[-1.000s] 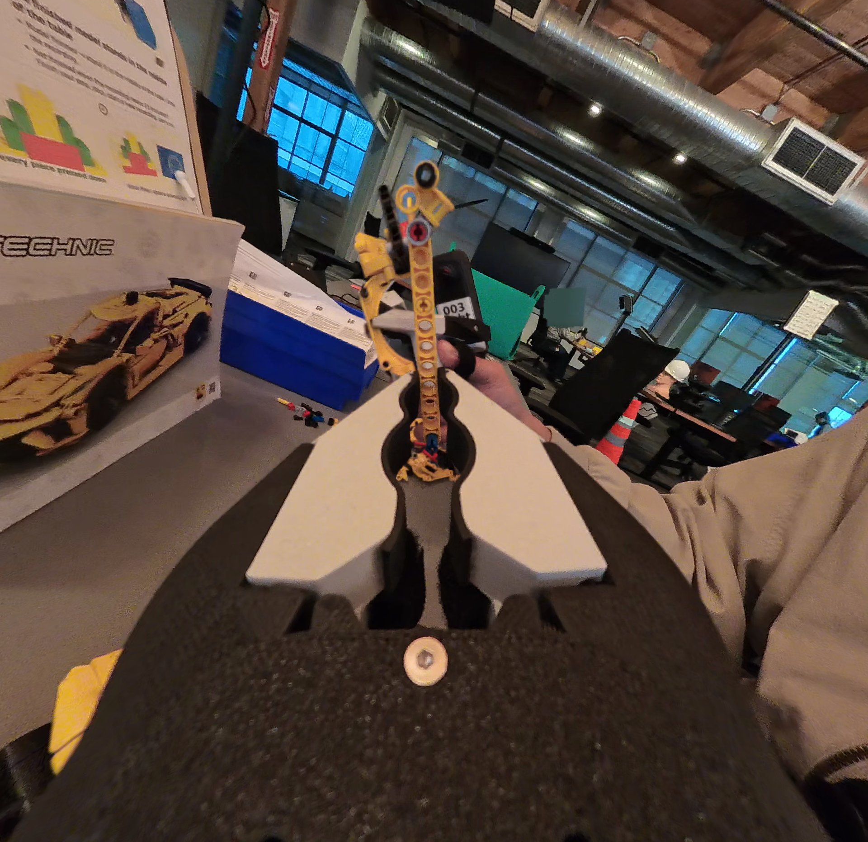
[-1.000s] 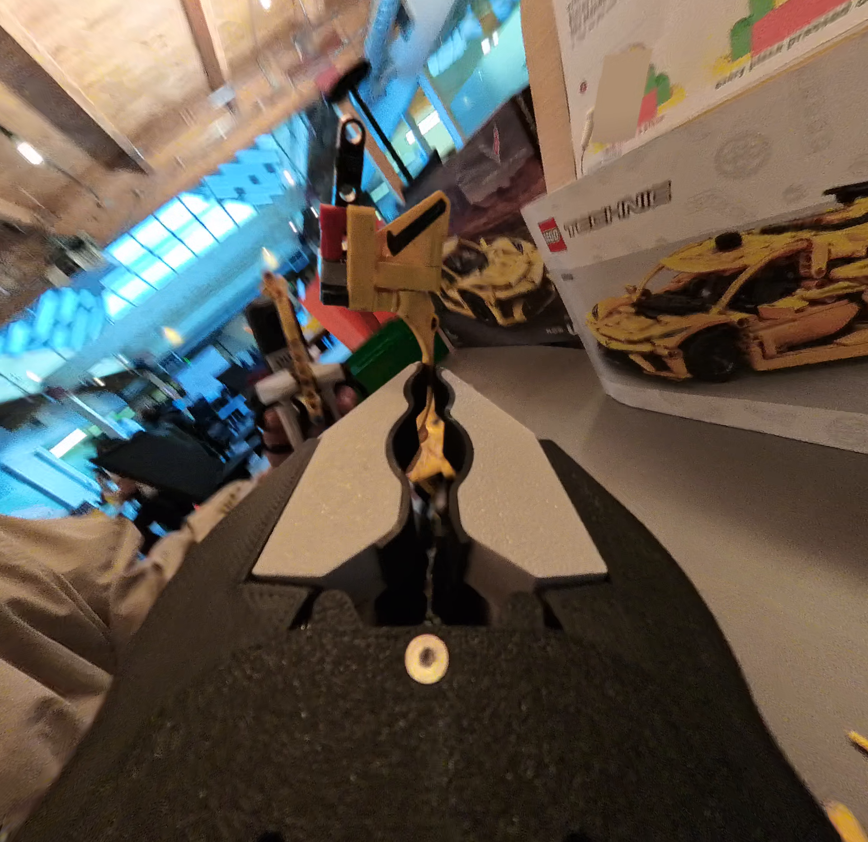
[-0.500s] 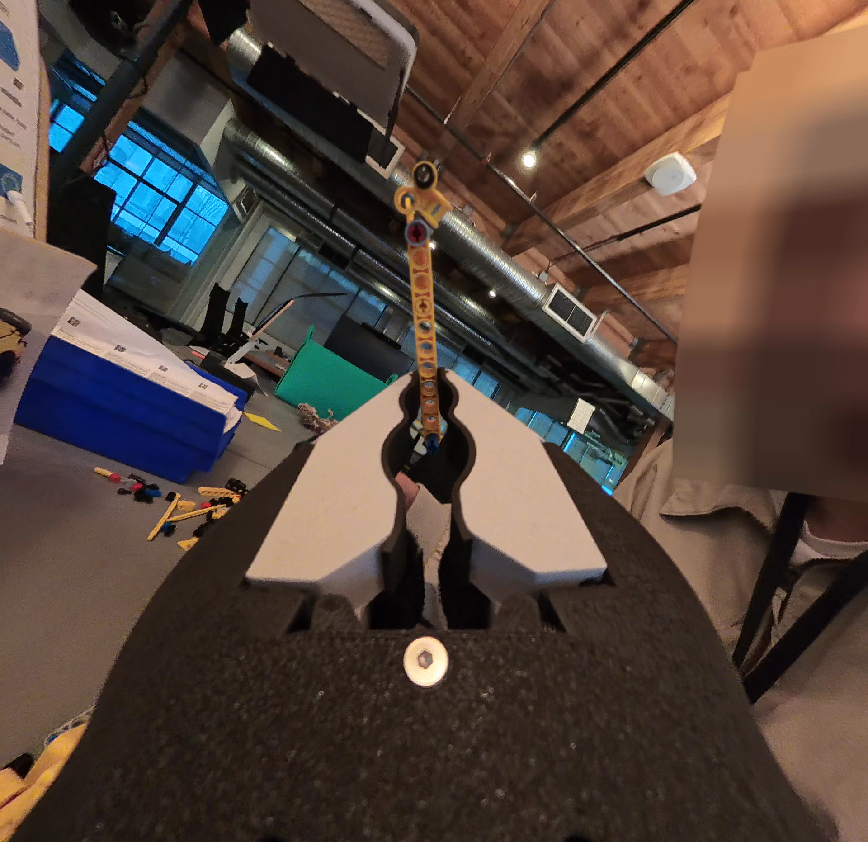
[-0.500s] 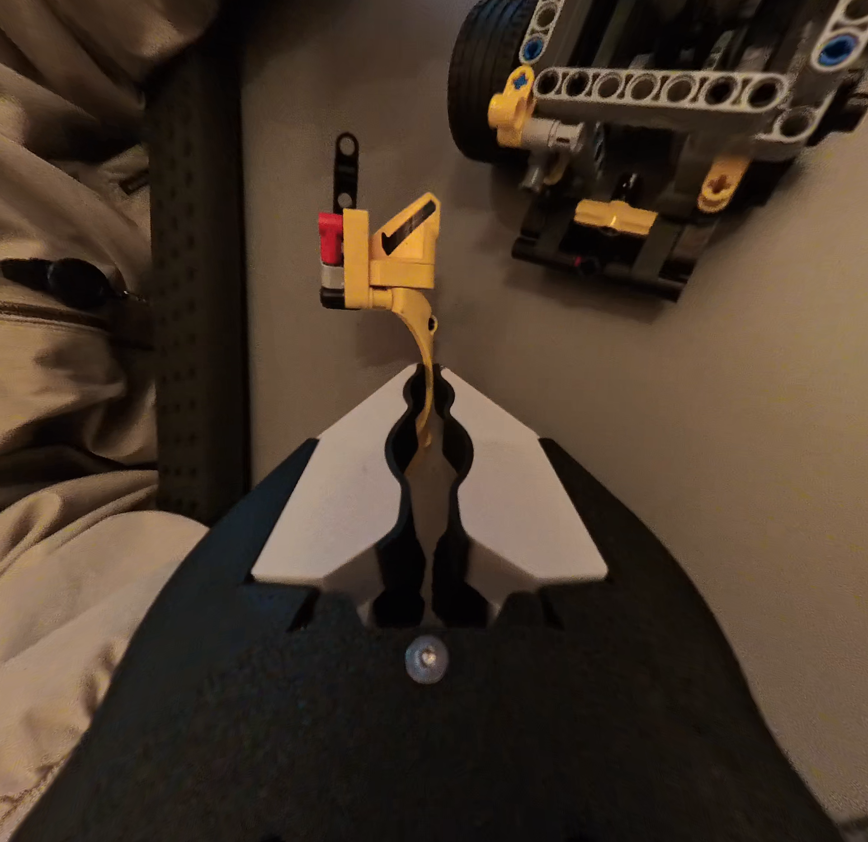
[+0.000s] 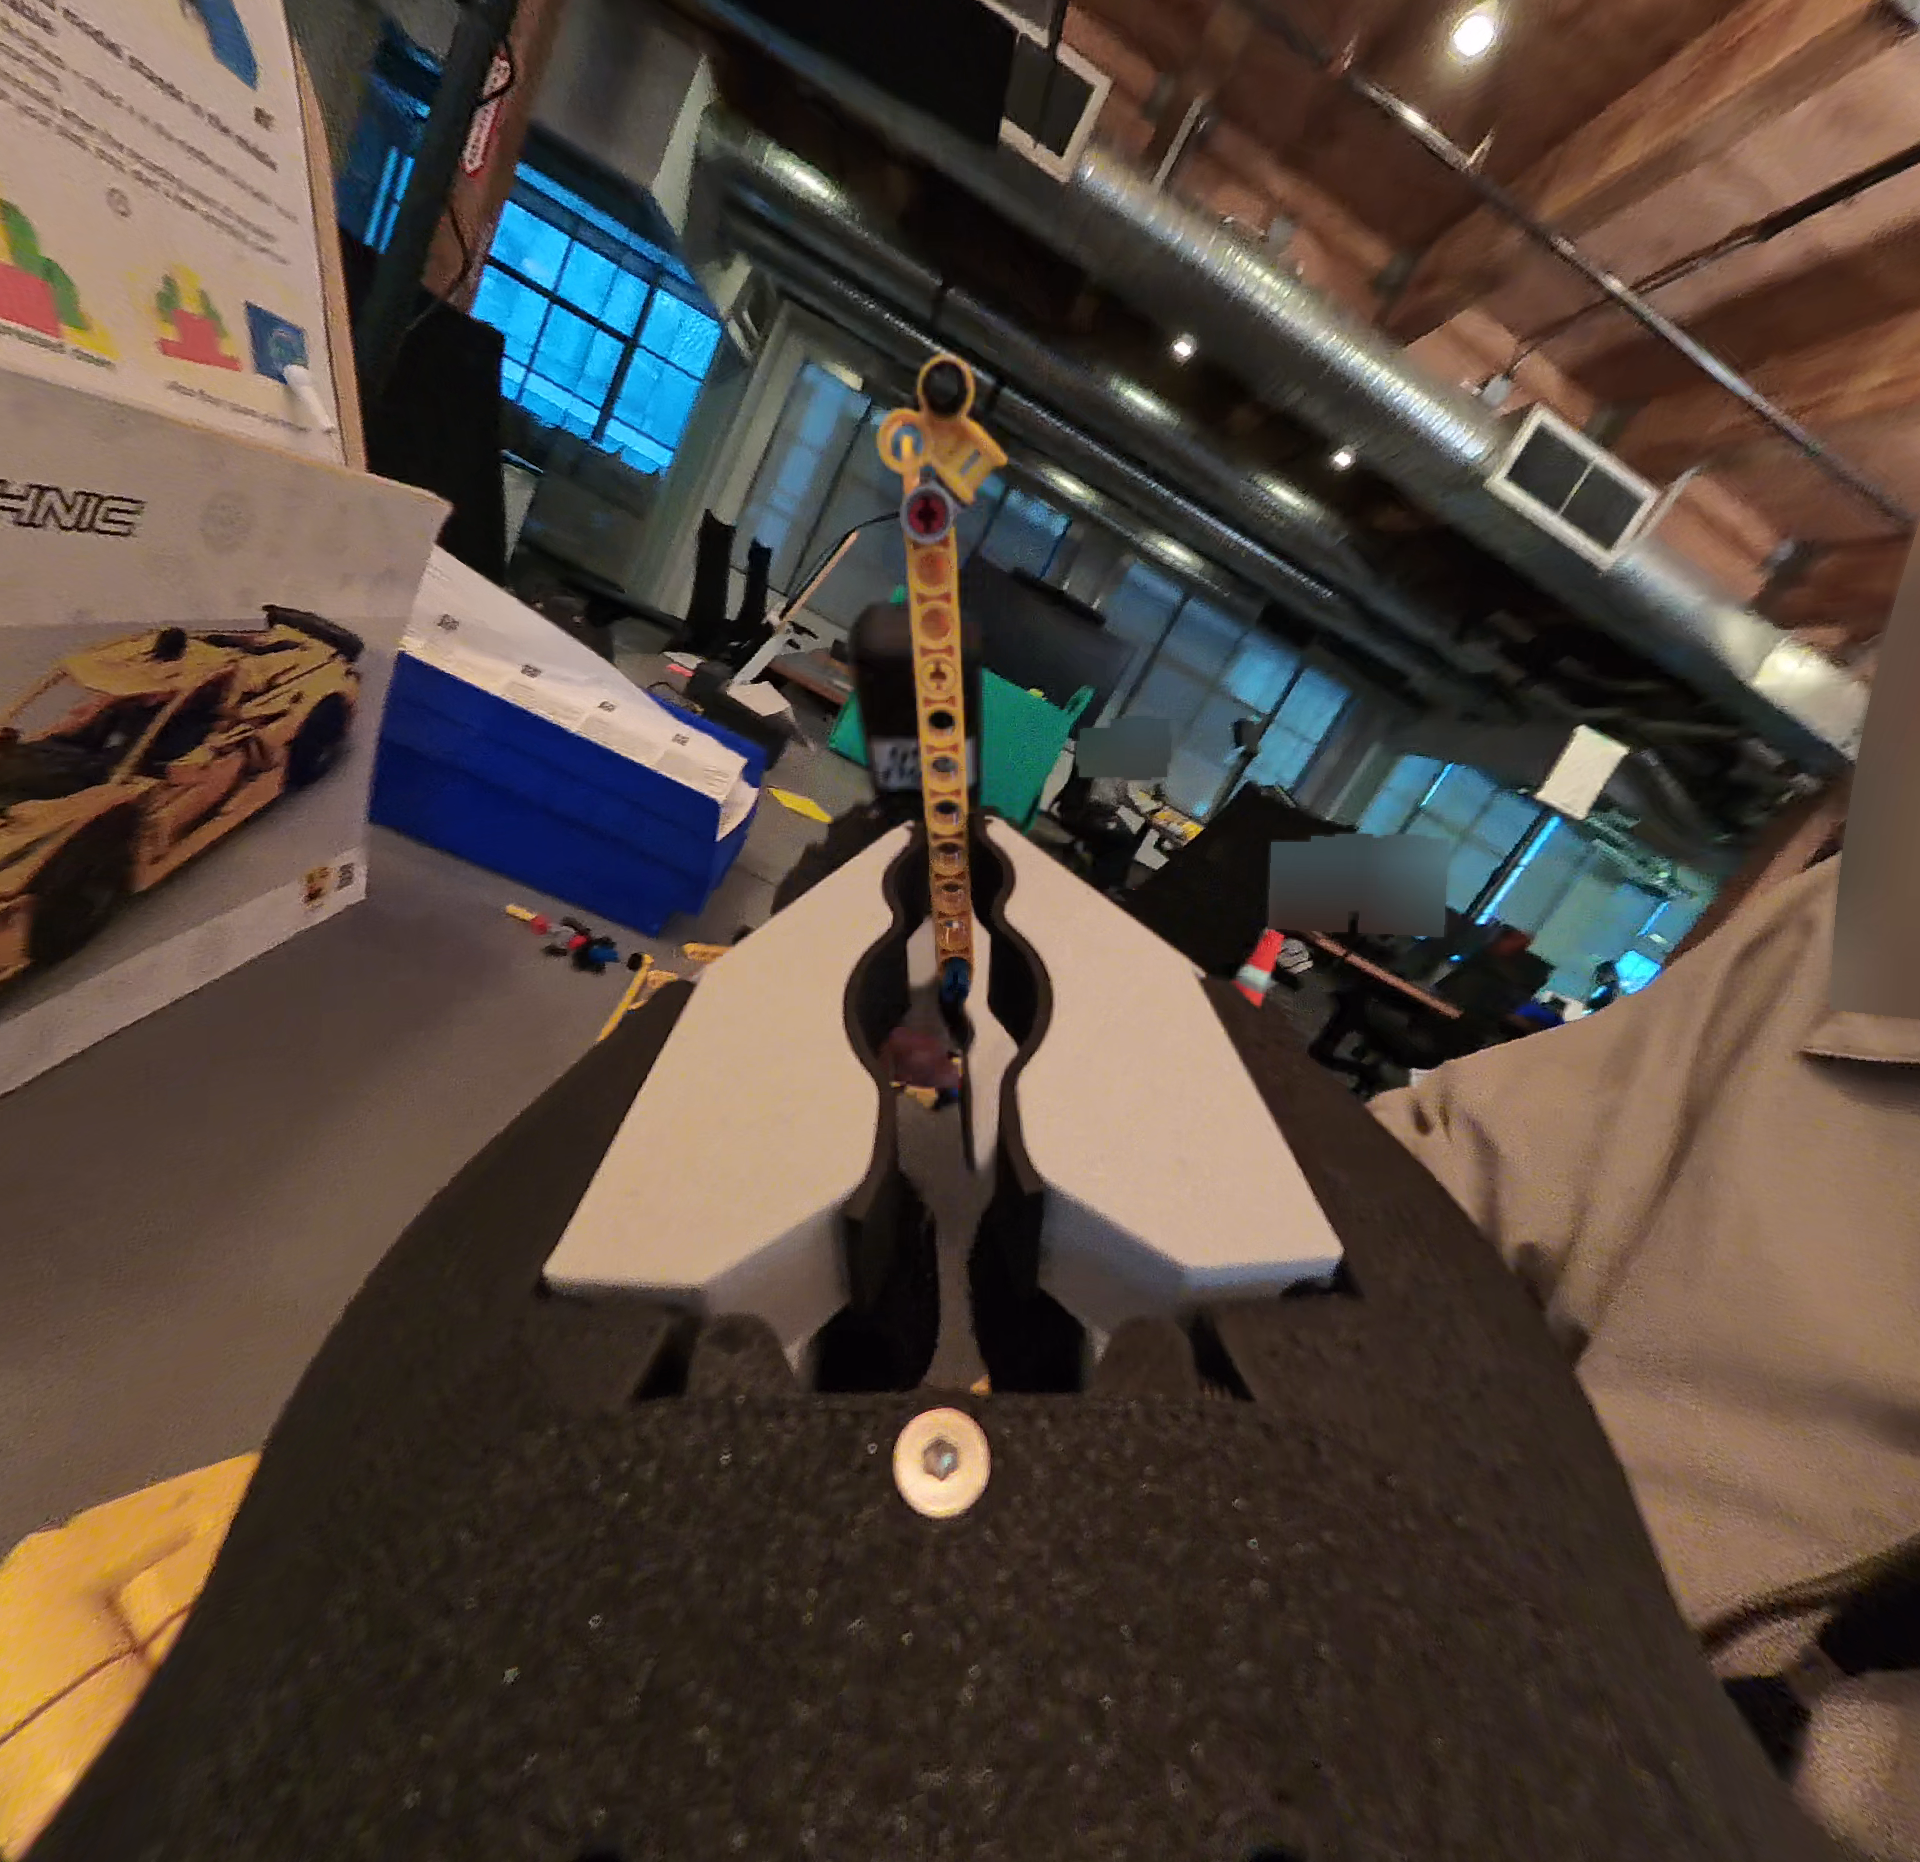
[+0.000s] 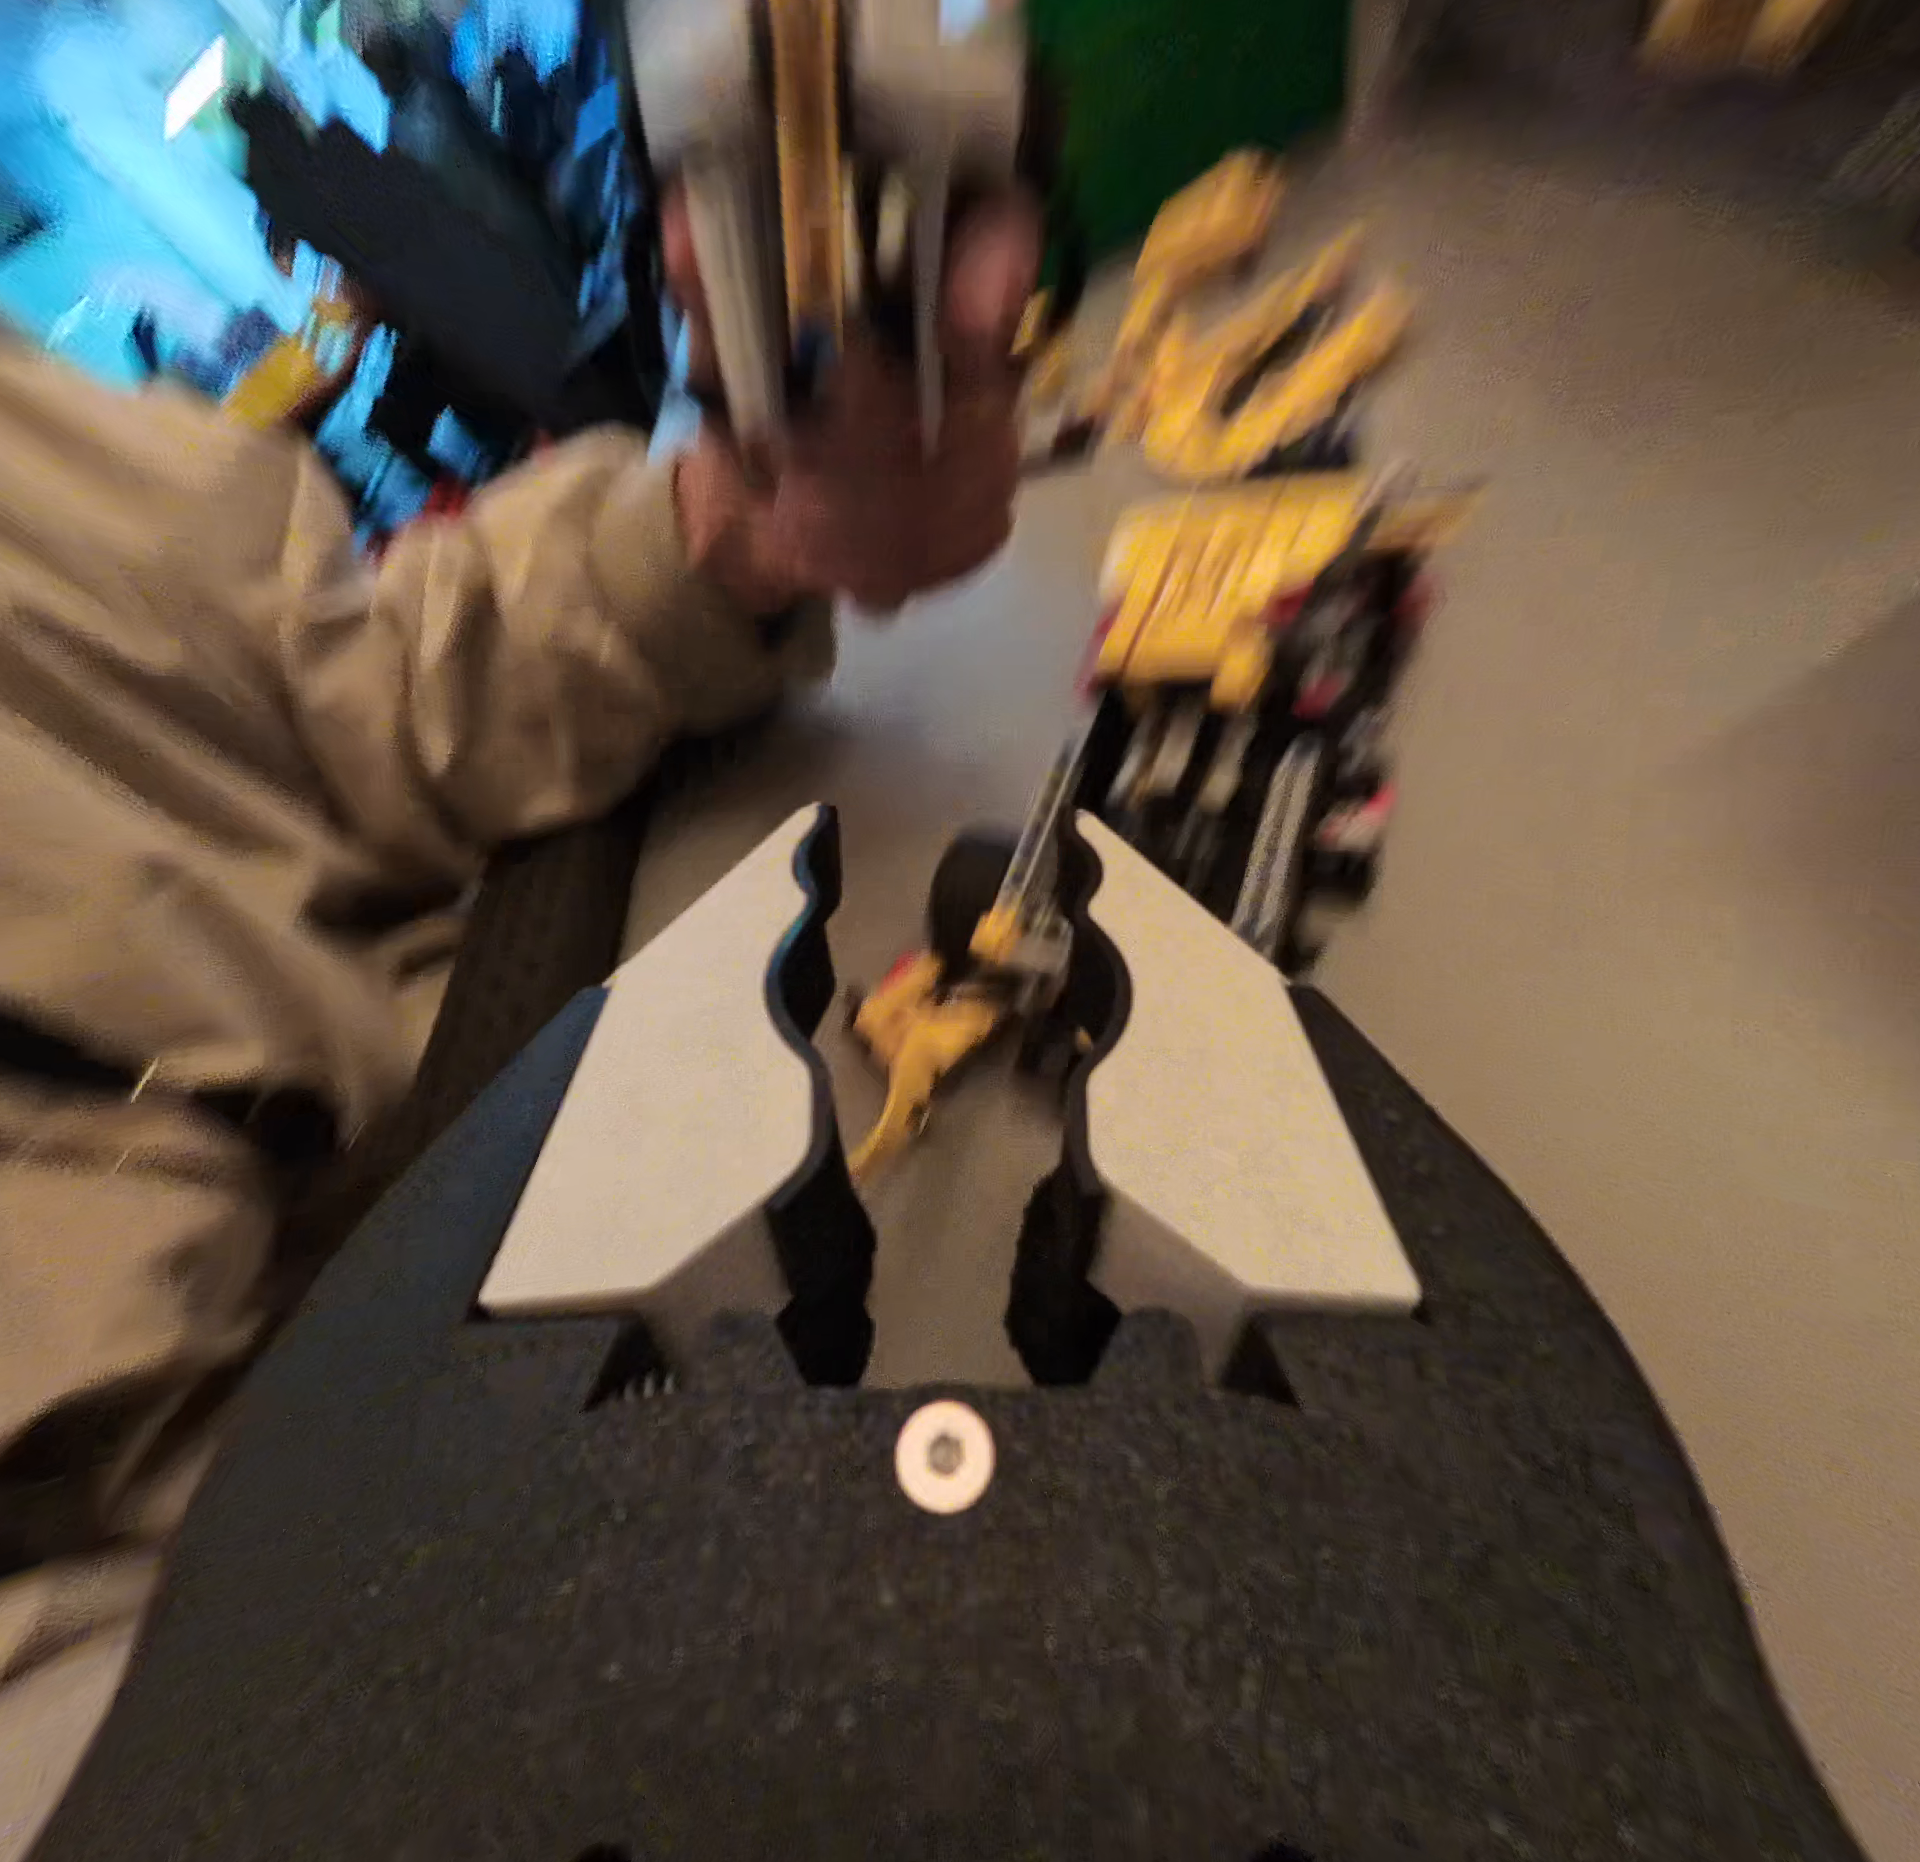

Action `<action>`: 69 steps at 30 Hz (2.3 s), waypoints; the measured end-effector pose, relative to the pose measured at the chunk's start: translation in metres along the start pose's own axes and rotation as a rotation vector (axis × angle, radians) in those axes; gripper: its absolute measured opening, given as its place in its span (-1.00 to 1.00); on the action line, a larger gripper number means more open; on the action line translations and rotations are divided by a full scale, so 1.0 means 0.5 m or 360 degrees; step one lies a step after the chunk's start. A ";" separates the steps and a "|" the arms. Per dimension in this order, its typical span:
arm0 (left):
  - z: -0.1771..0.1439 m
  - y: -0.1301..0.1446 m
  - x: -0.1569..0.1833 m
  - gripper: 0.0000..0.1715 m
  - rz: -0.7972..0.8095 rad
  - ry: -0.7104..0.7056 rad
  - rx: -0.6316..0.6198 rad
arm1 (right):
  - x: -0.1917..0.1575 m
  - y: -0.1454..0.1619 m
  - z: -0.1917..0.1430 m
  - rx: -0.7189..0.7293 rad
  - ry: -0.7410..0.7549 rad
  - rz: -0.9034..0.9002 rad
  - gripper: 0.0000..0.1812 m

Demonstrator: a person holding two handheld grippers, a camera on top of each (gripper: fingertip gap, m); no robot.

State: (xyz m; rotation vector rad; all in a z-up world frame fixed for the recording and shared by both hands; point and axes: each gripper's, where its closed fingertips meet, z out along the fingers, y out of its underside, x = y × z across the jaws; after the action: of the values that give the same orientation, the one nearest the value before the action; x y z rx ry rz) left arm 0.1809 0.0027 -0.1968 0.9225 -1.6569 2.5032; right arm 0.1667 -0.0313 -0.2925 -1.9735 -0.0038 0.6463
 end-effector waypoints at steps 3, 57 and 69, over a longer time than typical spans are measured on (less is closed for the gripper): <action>0.006 -0.001 0.004 -0.93 -0.0010 0.0014 0.0020 | -0.022 -0.104 -0.020 0.0450 -0.0037 -0.0125 -0.75; -0.062 0.012 0.000 -0.93 0.0345 -0.0113 -0.0356 | 0.101 -0.041 -0.270 0.0379 0.0610 -0.0052 -0.97; -0.014 0.001 0.024 -0.93 -0.0078 0.0216 -0.0042 | 0.199 0.242 -0.398 -0.0515 0.1229 0.0493 -0.74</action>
State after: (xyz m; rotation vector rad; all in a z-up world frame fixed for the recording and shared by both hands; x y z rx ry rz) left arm 0.1672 0.0047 -0.1934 0.7624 -1.6028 2.4457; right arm 0.3070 -0.2276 -0.3691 -2.4493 0.7172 0.0314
